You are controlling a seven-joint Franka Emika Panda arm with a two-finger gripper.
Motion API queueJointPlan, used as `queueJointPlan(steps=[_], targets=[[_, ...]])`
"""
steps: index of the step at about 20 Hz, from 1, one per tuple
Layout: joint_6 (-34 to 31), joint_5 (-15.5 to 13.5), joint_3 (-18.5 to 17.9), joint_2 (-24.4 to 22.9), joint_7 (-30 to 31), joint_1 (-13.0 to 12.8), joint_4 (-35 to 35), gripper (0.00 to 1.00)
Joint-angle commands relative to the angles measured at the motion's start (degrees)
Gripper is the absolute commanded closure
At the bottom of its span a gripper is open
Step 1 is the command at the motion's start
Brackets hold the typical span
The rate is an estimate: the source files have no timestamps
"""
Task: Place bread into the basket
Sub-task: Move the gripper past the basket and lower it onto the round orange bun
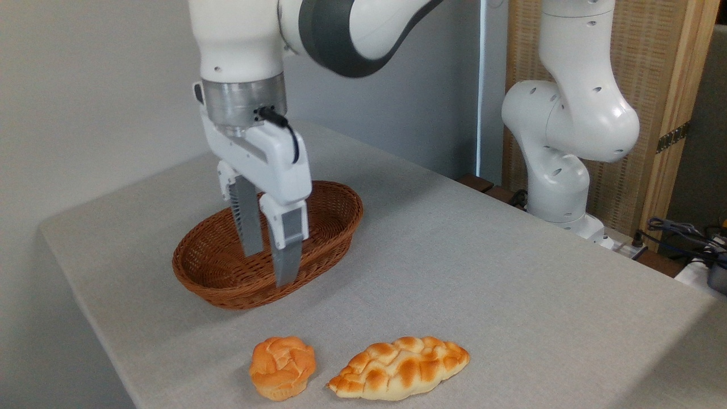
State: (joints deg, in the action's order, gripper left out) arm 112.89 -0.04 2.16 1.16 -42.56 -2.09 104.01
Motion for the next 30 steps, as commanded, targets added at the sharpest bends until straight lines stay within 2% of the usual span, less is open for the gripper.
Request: queueJointPlan(steps=[1, 7, 9, 12, 15, 24, 25, 26, 27, 28, 30], targets=[[3.0, -0.1, 0.1, 0.9, -0.1, 1.9, 0.5, 0.0], [2.4, 0.5, -0.1, 1.6, -0.5, 3.6, 4.1, 0.0], [3.4, 1.0, -0.2, 6.5, -0.3, 3.8, 4.1, 0.0], [8.6, 1.3, 0.4, 9.1, 0.0, 3.3, 4.1, 0.0], [11.4, 1.3, 0.4, 9.1, -0.2, 3.4, 4.0, 0.0], [11.8, 1.4, 0.3, 9.3, -0.5, 3.6, 3.9, 0.0], [11.8, 1.4, 0.3, 9.3, -0.5, 3.7, 3.9, 0.02], [11.8, 1.4, 0.2, 9.3, -0.7, 3.7, 3.9, 0.15], [11.8, 1.4, 0.3, 9.3, -0.8, 3.7, 3.9, 0.32], [11.8, 1.4, 0.3, 9.3, -0.8, 3.7, 3.9, 0.42], [11.8, 1.5, 0.3, 9.4, -0.7, 3.7, 3.9, 0.55]])
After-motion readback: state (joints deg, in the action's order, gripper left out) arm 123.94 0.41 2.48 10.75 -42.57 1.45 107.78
